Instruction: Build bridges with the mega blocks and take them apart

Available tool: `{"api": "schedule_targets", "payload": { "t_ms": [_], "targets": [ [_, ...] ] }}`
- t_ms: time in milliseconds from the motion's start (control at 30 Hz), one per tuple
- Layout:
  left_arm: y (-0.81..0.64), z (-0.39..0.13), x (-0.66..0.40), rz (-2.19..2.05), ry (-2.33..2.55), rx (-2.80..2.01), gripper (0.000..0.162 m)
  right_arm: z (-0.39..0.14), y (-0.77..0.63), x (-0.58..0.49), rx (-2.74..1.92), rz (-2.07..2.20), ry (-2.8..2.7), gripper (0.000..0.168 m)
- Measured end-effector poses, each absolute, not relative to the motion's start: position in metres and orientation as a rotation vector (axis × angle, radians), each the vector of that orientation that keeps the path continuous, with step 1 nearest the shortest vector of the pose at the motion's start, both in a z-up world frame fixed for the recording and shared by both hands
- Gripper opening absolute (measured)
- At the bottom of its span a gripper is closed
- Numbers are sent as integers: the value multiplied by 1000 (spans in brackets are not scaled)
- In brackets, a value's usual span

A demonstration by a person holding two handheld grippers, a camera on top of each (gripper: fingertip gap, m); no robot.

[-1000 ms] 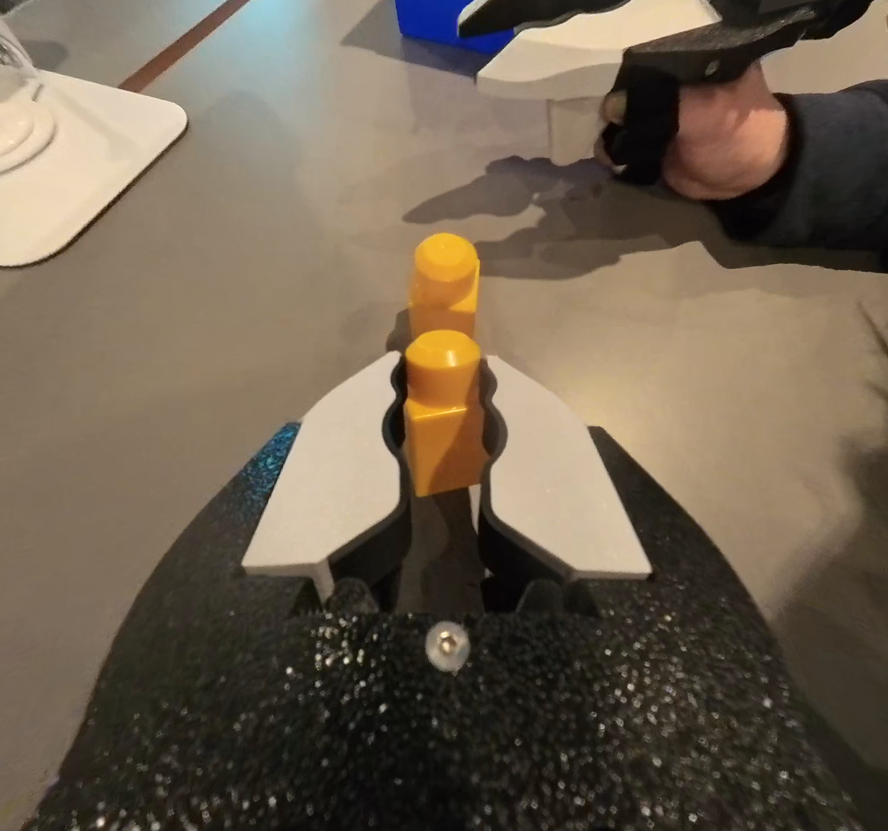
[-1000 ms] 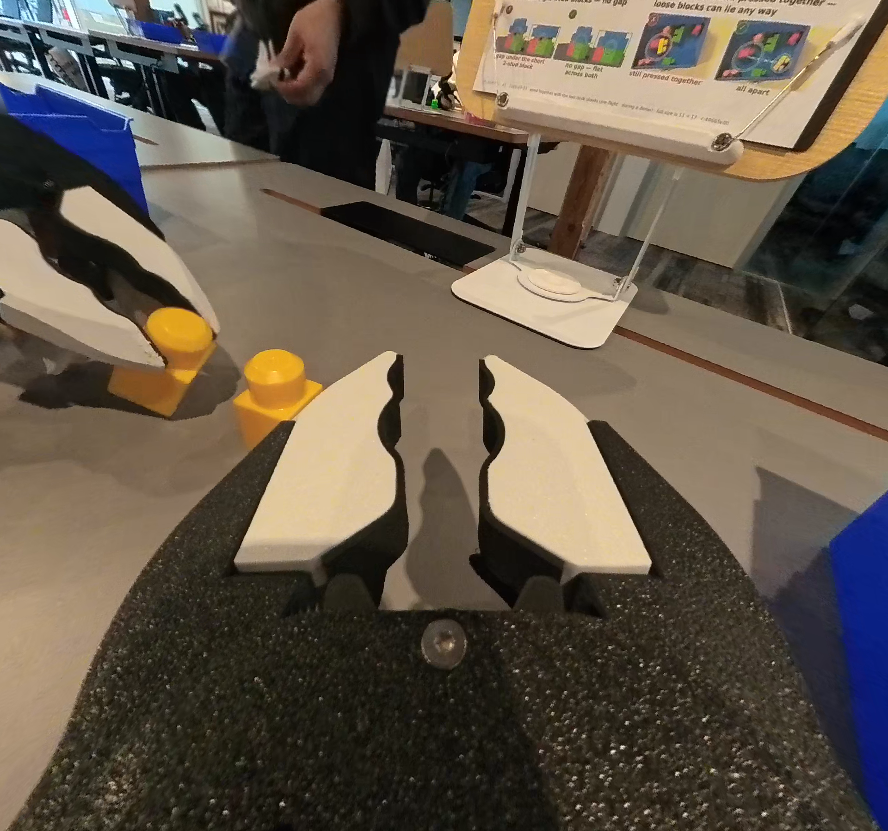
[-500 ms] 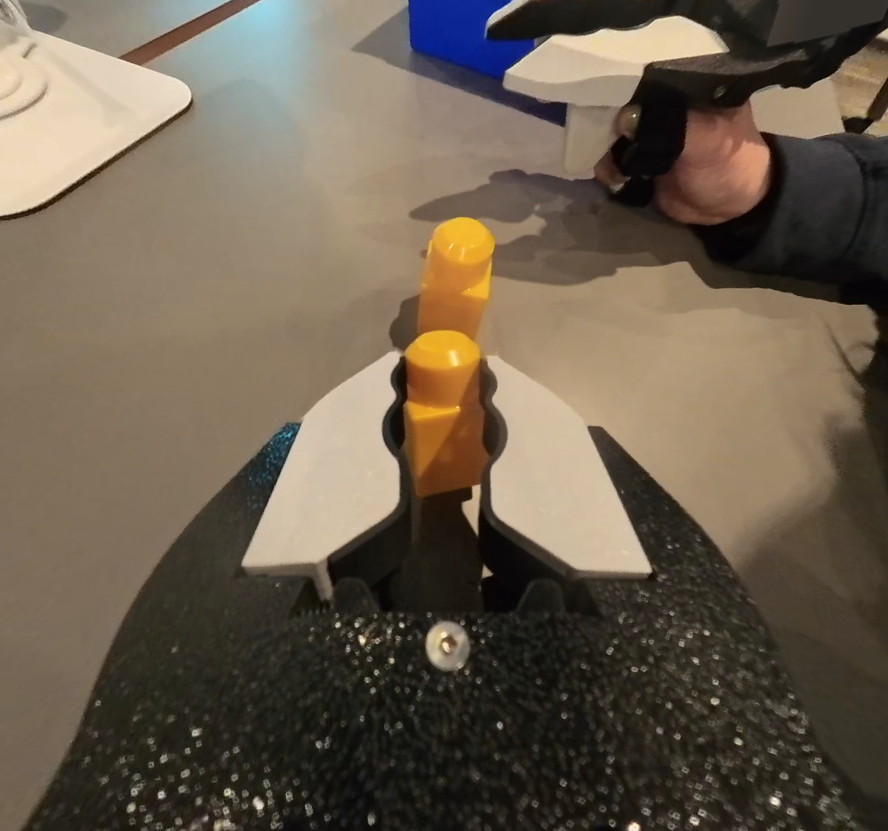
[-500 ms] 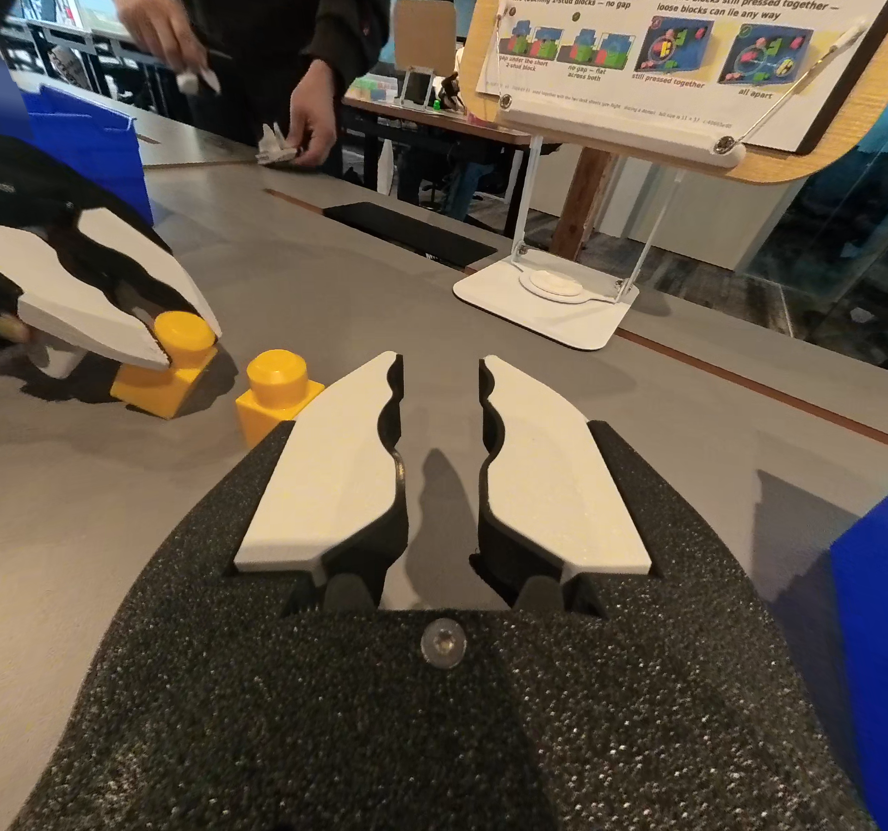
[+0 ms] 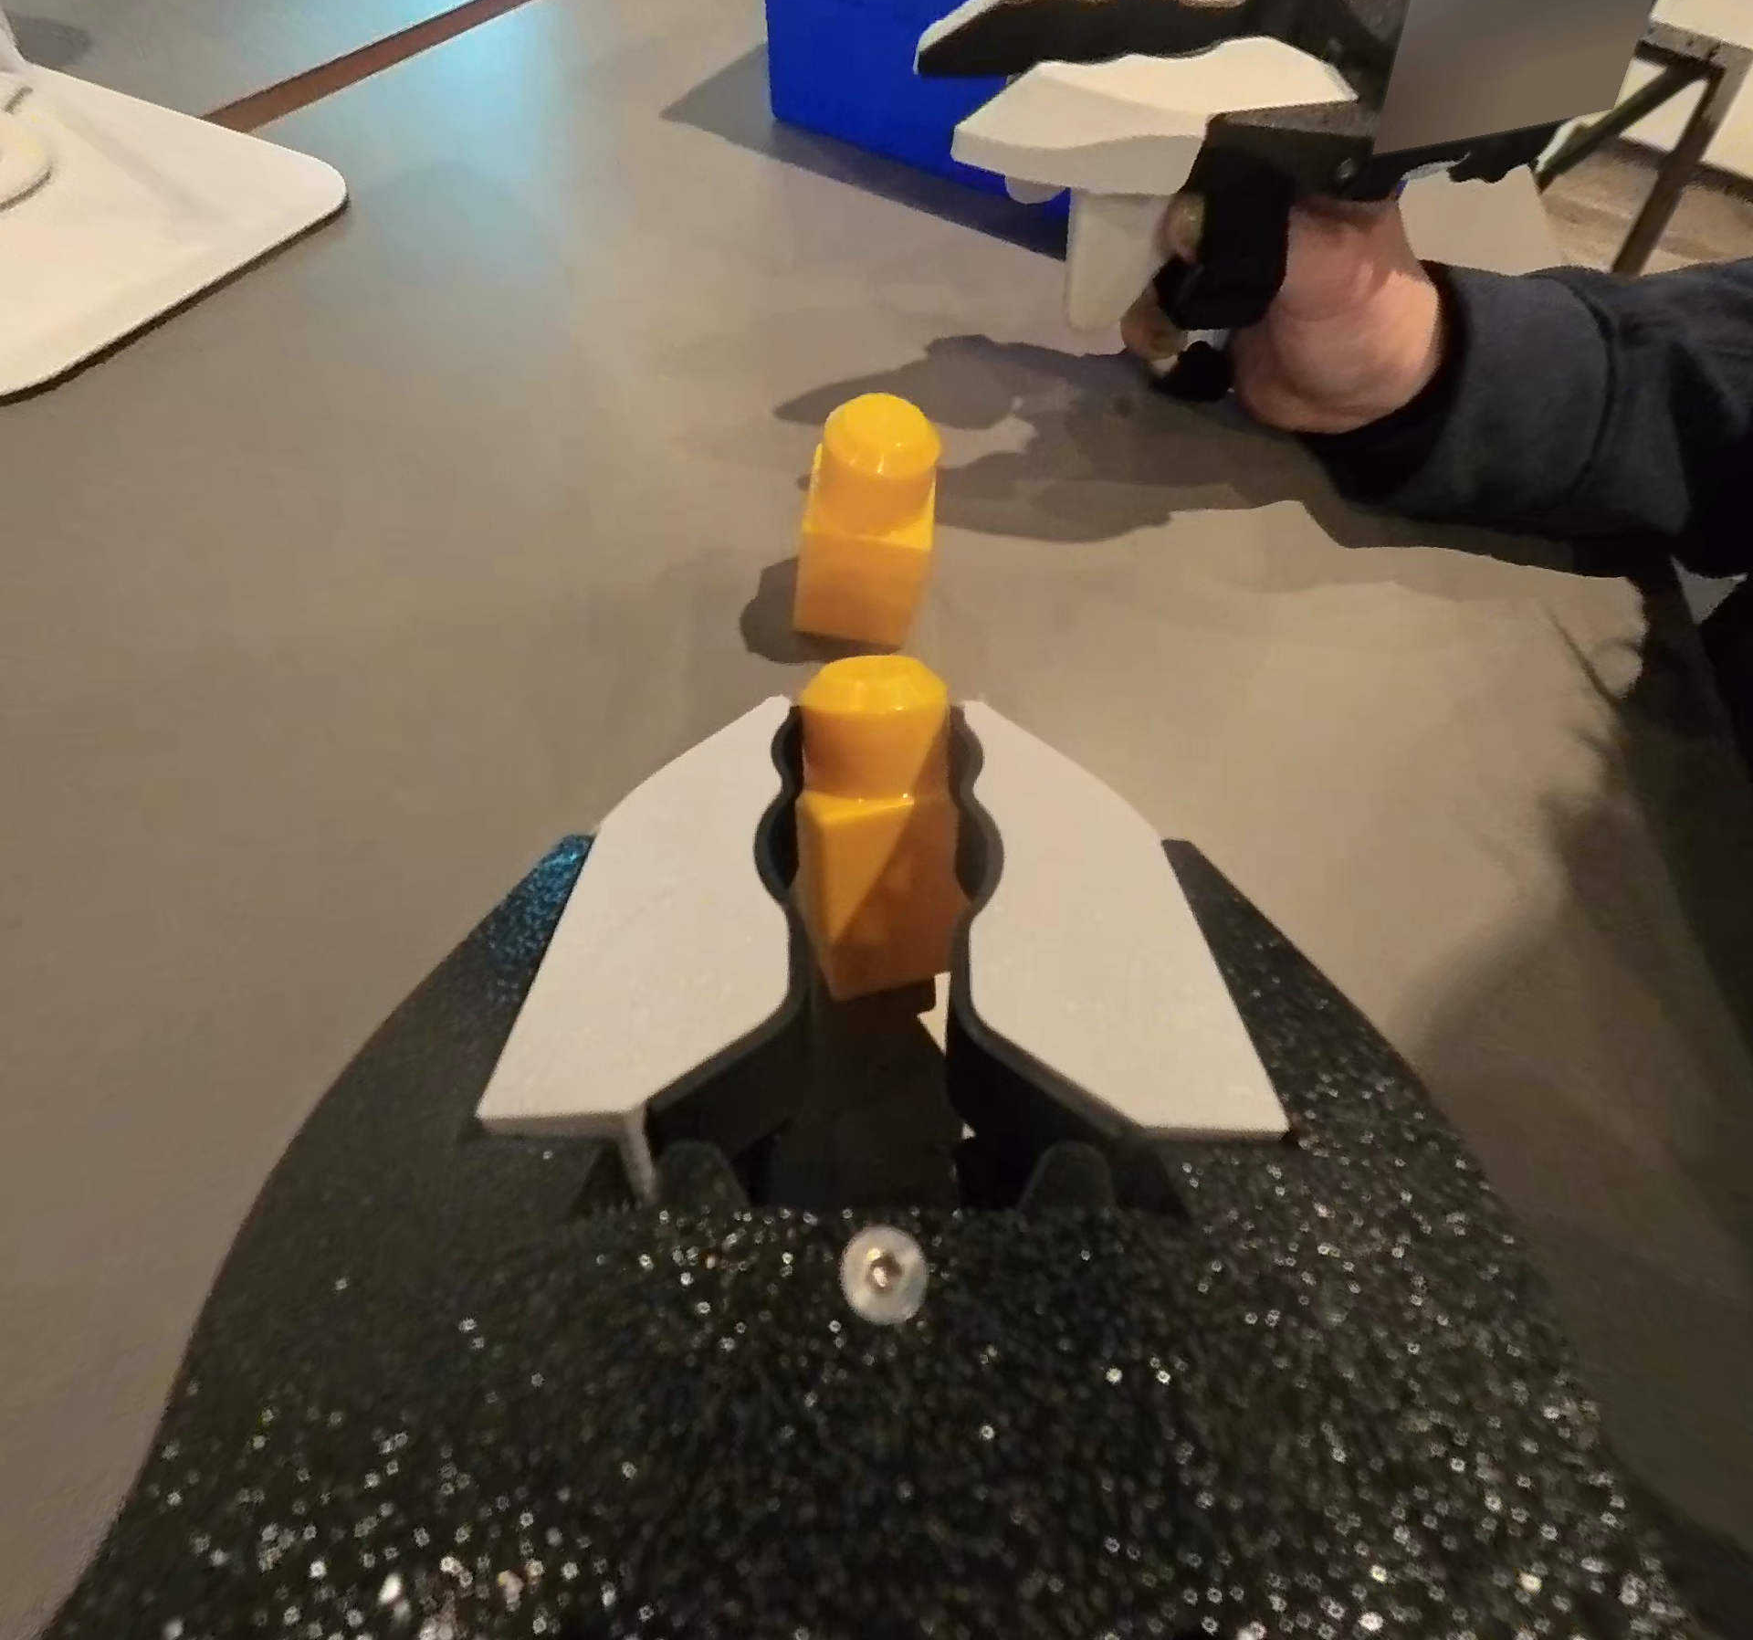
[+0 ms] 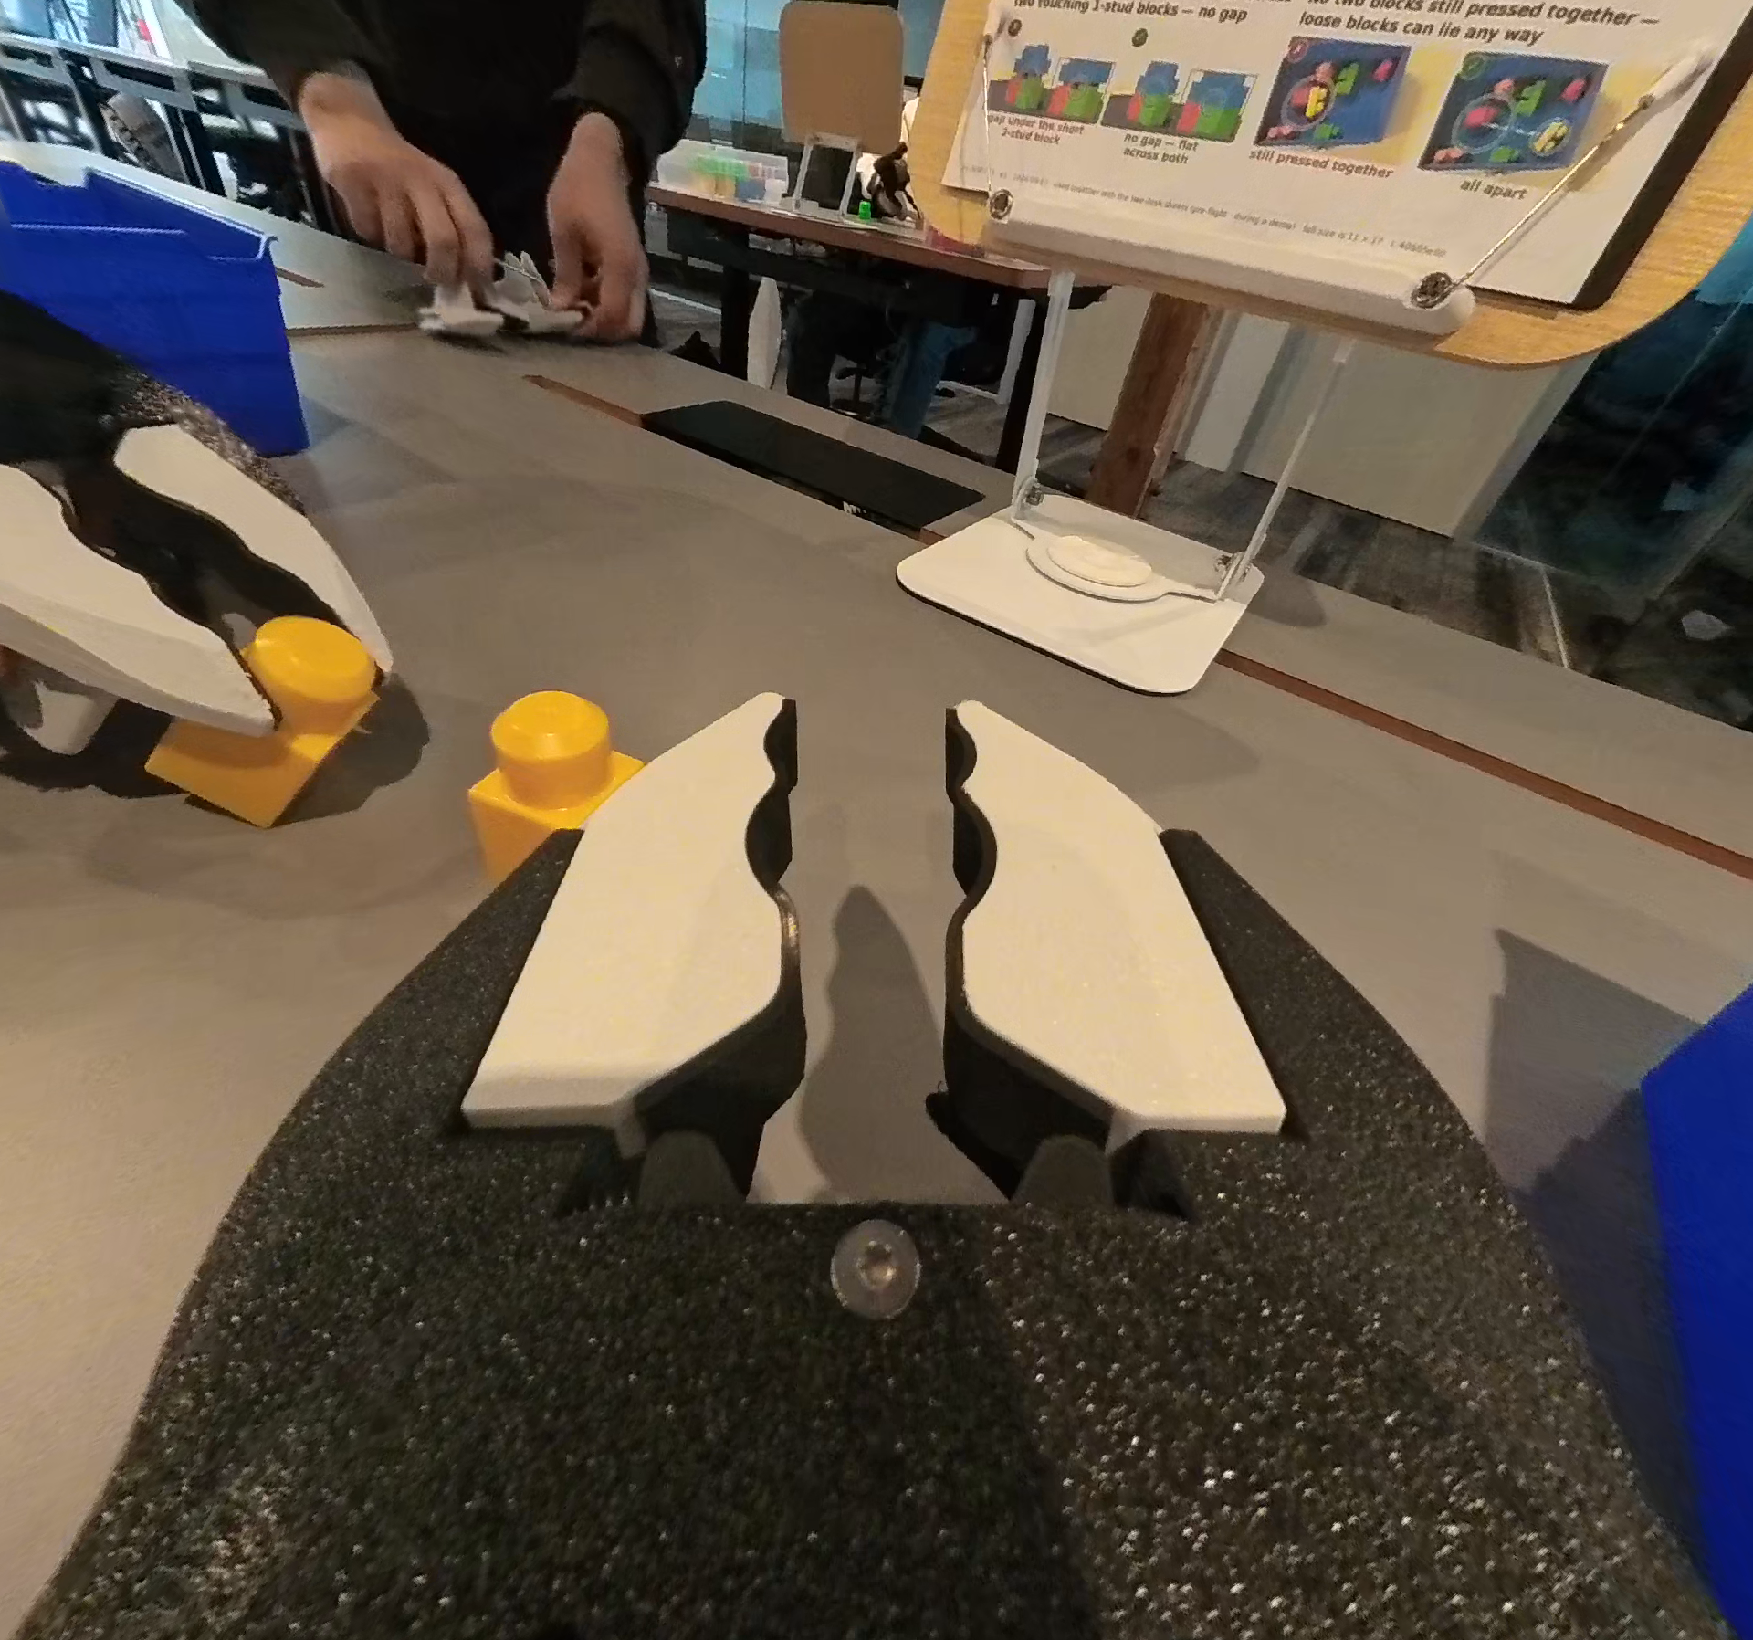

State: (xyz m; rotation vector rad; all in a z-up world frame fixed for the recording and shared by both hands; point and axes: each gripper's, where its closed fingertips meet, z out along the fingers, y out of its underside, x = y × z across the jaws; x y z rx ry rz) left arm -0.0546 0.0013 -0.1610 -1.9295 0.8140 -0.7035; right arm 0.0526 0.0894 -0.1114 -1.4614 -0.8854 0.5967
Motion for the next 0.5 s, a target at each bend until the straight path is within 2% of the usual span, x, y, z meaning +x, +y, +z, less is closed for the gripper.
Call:
{"api": "schedule_targets", "payload": {
  "t_ms": [67,133,500],
  "targets": [
    [-1,-161,-56,-707,817,-1934,30,-111,89,53,-1462,596,-886,29],
    [-3,-165,-58,-700,828,-1952,37,-112,90,52,-1462,596,-885,29],
    [-10,-167,-65,-699,822,-1978,42,-112,89,52,-1462,598,-886,29]
  ]
}}
